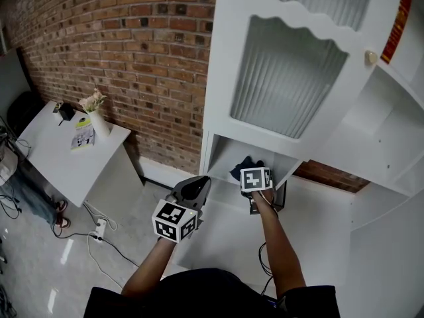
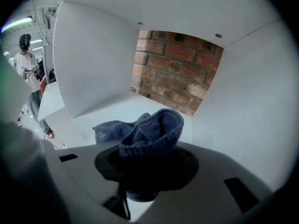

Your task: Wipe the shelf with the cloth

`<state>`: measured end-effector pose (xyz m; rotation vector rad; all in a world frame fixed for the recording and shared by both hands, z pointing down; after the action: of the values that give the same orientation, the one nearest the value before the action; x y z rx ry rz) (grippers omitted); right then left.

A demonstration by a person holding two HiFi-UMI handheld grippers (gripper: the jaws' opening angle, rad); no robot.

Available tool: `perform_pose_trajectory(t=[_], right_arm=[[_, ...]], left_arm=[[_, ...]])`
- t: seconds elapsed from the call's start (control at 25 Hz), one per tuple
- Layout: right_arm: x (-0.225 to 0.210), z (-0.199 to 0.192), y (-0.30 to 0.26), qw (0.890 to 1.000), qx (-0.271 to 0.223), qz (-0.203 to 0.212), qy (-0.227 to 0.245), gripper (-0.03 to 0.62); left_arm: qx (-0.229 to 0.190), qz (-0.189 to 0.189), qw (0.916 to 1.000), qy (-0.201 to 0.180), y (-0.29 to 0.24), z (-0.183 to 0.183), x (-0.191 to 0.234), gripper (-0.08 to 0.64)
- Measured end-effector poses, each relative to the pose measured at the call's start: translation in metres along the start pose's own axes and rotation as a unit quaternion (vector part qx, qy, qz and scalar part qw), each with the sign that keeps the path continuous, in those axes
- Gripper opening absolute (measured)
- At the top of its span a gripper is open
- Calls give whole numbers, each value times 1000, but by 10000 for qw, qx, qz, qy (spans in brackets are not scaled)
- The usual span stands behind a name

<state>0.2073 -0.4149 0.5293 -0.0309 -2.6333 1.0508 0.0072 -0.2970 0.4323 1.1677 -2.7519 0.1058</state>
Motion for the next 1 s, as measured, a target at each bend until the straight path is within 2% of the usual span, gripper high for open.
perform_pose_trajectory(t=[1.0], right_arm=[[48, 34, -16, 9982, -185, 375, 420, 146]], left_arm=[[-20, 520, 9986, -31, 19, 3, 24, 31]])
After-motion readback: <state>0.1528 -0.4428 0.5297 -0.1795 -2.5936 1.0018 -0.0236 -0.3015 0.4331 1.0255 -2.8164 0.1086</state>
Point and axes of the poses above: the fingertips, and each gripper's own axes: y backward along the fingers, x to its left, z out of its top, the point moved 4 cm from there along y, backward along the fingers, and after that the axes turned 4 degrees about -z, right-handed, at the moved point
